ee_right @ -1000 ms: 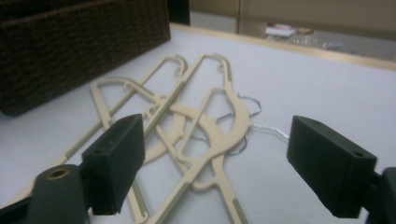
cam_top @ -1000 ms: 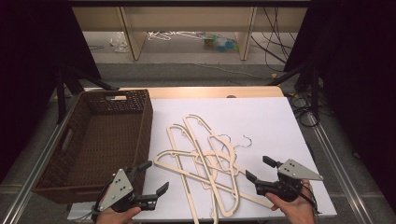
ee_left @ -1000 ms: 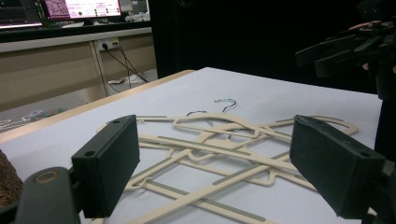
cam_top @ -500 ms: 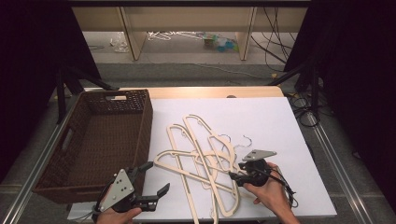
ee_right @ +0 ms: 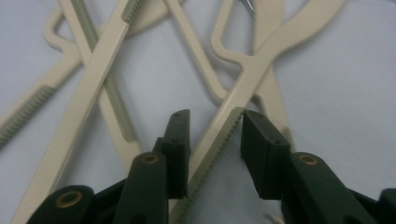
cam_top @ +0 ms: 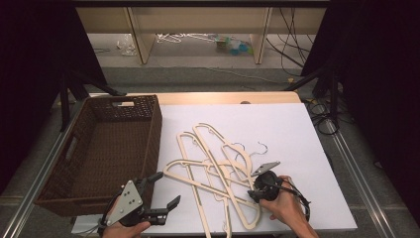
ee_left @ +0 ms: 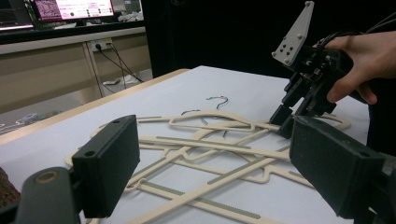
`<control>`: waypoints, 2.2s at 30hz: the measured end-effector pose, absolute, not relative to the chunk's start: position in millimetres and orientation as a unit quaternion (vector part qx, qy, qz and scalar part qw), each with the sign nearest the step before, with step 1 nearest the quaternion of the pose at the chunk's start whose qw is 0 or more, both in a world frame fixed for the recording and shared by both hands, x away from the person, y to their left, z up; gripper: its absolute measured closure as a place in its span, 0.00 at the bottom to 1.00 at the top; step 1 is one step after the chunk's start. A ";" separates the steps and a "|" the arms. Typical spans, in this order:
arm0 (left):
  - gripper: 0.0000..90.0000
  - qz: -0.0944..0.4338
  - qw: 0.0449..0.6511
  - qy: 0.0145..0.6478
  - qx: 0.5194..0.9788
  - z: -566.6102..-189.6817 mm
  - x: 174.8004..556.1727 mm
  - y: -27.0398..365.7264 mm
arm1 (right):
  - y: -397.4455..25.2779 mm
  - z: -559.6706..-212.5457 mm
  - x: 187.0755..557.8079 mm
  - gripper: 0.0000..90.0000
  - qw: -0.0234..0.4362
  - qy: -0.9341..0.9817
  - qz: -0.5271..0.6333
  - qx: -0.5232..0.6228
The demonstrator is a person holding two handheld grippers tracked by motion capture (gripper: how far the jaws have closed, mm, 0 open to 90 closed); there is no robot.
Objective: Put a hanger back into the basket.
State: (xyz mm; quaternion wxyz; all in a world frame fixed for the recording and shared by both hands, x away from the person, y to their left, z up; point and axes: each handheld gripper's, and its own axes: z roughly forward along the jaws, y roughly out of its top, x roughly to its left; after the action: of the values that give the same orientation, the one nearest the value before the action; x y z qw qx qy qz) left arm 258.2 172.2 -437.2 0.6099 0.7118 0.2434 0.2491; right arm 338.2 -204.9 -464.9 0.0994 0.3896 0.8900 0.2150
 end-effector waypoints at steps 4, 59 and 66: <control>0.18 0.251 0.607 0.240 0.715 -437.1 257.5 172.0 | -221.3 -464.3 341.0 0.74 0.082 0.883 0.217 0.408; 0.18 0.244 0.610 0.235 0.716 -437.6 258.0 167.3 | -279.3 -442.1 364.3 0.86 0.118 0.853 0.244 0.447; 0.18 0.237 0.594 0.229 0.734 -432.8 273.8 145.8 | -283.4 -419.2 352.4 0.89 0.160 0.859 0.257 0.413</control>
State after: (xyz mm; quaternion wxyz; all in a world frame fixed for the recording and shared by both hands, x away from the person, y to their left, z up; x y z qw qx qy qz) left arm 273.8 145.8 -432.8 0.5941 0.7340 0.2285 0.2368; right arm 352.4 -283.4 -419.2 0.1601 0.4127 0.8591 0.2568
